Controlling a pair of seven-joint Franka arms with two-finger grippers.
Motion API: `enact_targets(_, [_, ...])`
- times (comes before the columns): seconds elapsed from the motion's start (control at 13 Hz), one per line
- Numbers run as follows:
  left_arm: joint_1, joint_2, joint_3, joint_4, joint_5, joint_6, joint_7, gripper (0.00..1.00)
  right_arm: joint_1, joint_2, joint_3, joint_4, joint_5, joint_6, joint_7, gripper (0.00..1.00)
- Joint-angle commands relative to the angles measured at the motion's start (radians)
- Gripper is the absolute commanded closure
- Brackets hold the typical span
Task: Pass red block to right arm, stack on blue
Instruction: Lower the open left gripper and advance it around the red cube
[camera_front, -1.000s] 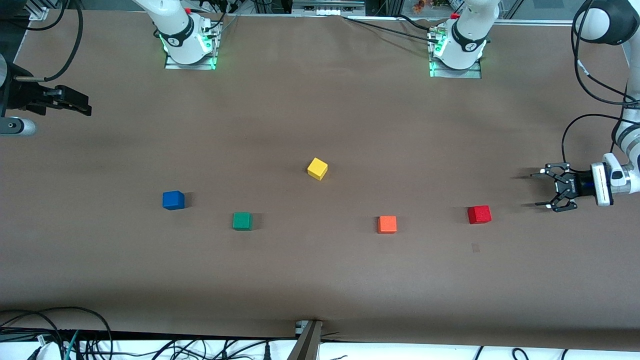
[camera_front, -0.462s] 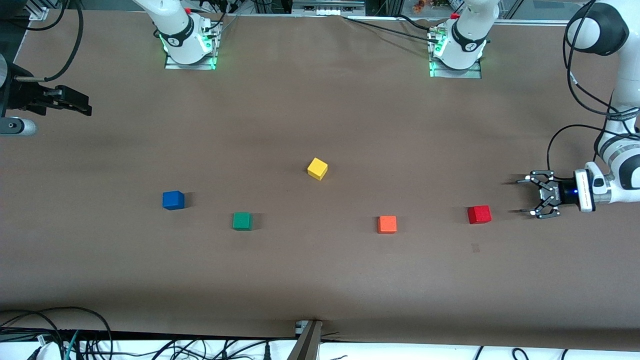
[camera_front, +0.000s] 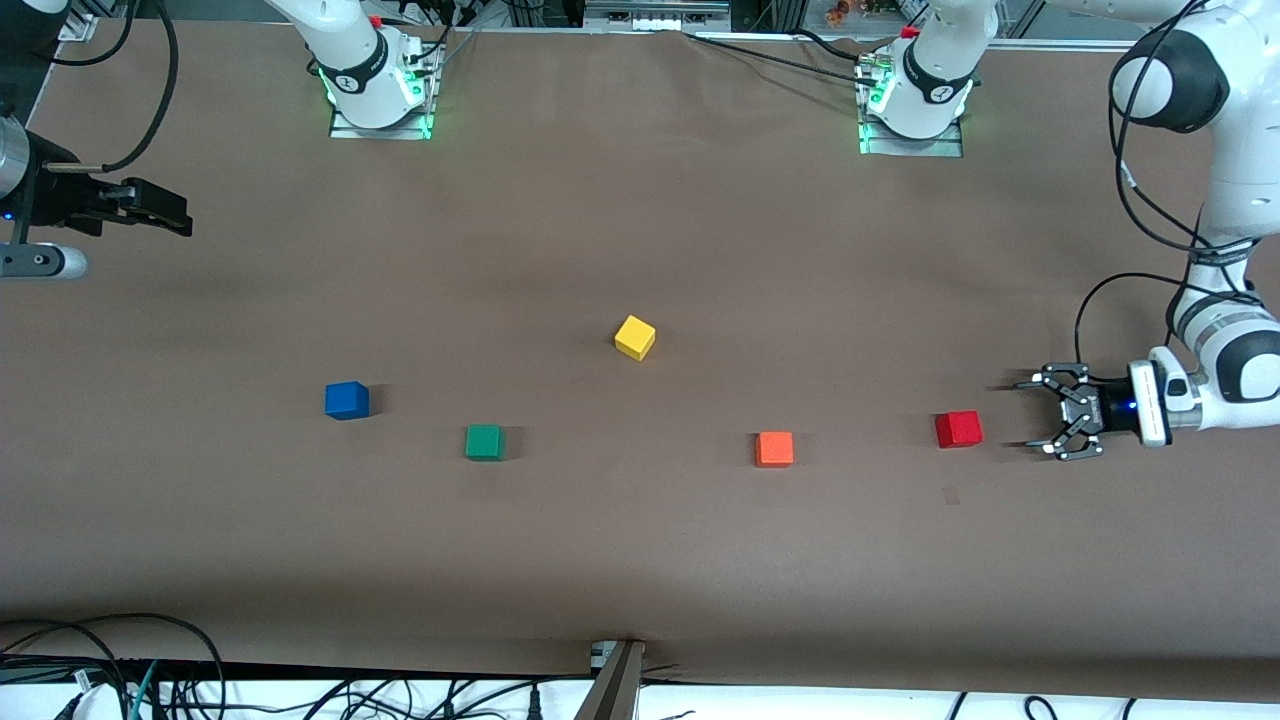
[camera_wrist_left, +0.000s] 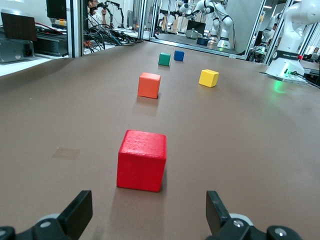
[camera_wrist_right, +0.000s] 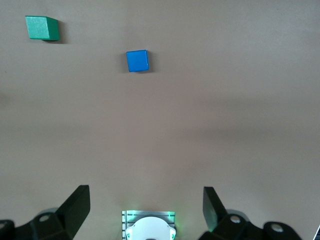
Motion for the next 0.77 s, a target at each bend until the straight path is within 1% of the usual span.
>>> enact_targets(0.0, [-0.029, 0.035, 0.006, 0.039, -0.03, 0.027, 0.051, 0.0, 0.001, 0.009, 0.0, 0.02, 0.001, -0.006, 0.001, 0.0])
enact_targets(0.46, [-0.067, 0.052, 0.004, 0.039, -0.063, 0.052, 0.059, 0.0, 0.007, 0.035, 0.001, 0.021, 0.003, 0.004, 0.016, 0.0])
enact_targets(0.69, [-0.087, 0.062, 0.003, 0.039, -0.081, 0.079, 0.094, 0.0, 0.005, 0.035, 0.0, 0.021, 0.006, 0.004, 0.018, 0.0])
